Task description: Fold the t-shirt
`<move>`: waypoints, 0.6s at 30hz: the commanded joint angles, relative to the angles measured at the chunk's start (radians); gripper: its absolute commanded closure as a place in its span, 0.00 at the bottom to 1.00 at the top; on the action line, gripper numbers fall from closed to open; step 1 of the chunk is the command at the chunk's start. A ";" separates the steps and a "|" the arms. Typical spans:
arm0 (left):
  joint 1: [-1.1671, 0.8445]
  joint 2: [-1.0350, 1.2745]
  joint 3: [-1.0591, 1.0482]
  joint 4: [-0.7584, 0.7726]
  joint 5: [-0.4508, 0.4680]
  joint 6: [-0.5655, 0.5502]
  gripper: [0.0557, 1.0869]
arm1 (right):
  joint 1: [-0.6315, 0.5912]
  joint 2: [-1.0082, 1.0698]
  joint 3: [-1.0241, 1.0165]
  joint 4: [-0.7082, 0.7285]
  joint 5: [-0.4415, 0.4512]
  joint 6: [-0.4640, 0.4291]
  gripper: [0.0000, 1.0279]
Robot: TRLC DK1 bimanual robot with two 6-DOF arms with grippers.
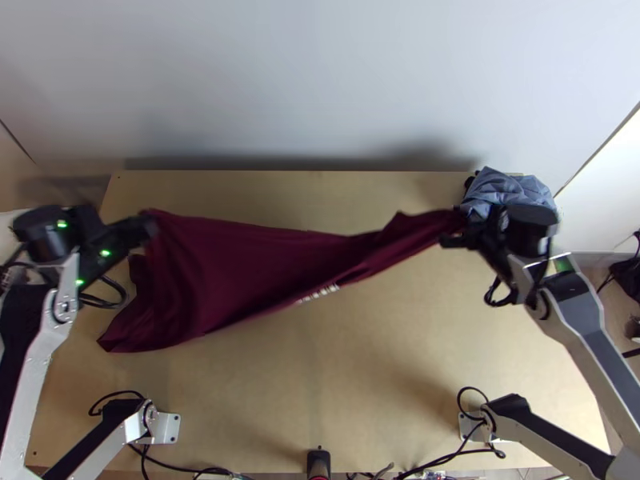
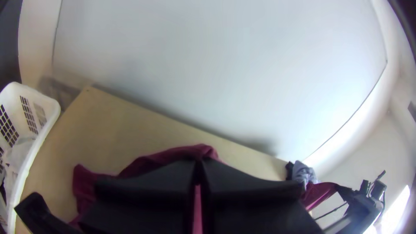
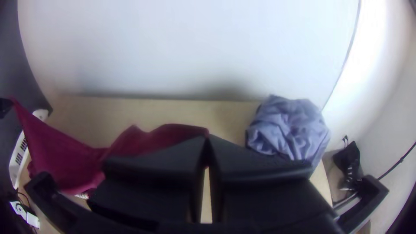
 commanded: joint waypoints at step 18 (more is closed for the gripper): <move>0.109 -0.028 0.562 0.030 -0.022 -0.428 0.97 | 0.094 0.042 0.729 0.058 -0.074 0.204 0.97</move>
